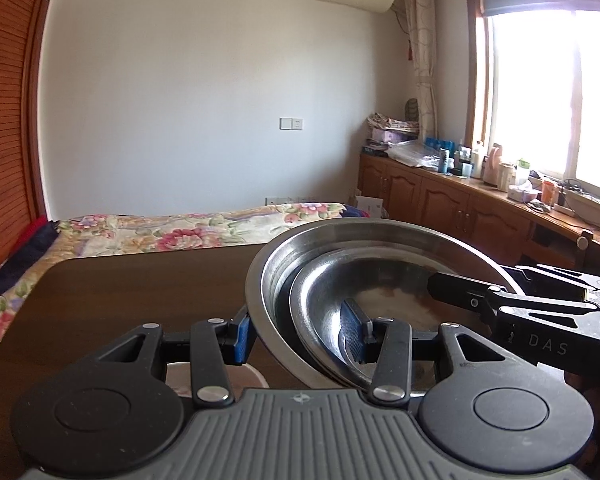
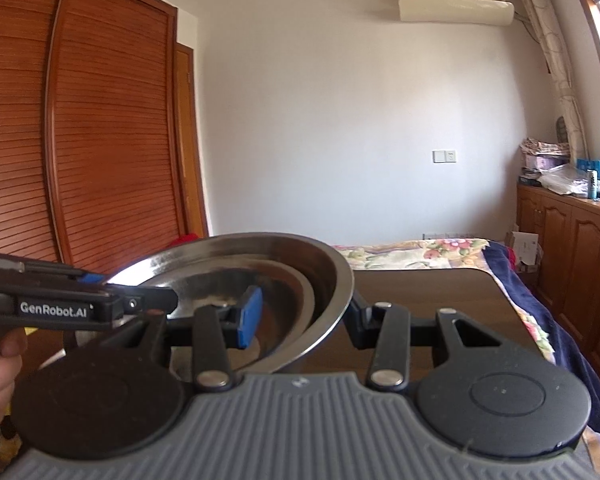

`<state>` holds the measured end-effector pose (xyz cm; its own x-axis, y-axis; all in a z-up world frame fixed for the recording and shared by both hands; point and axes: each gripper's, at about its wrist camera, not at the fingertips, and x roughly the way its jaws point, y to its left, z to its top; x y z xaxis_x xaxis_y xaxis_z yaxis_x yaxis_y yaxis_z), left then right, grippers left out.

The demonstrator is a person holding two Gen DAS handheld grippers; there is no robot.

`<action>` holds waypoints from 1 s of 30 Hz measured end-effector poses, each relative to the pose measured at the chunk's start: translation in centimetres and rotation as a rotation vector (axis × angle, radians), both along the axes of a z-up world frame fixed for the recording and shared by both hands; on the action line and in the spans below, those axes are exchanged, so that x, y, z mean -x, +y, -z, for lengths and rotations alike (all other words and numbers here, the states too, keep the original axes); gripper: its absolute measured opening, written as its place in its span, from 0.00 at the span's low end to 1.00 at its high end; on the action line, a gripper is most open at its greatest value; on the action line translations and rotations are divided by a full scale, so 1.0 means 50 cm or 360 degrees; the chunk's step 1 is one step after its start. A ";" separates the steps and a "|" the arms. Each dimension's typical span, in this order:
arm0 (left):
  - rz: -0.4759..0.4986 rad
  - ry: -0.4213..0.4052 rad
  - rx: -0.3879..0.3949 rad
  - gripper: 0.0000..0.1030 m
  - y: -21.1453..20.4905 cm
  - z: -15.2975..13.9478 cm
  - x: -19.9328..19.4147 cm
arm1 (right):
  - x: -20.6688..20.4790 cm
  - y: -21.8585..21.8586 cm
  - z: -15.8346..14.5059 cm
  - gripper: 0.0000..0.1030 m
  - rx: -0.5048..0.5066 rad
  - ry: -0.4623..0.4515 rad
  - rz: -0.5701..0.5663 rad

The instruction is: Organize plates and bowls

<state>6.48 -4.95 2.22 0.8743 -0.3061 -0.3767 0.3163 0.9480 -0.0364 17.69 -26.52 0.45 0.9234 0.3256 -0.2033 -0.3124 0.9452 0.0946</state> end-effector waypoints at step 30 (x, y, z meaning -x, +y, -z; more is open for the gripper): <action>-0.0232 0.0111 0.0005 0.45 0.196 0.047 0.043 | -0.002 0.185 0.019 0.45 0.0118 0.0090 -0.0247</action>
<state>4.31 4.84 -0.12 0.8812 -0.1794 -0.4374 0.1721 0.9834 -0.0566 17.78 -17.28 -0.51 0.8497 0.4454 -0.2822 -0.4513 0.8911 0.0476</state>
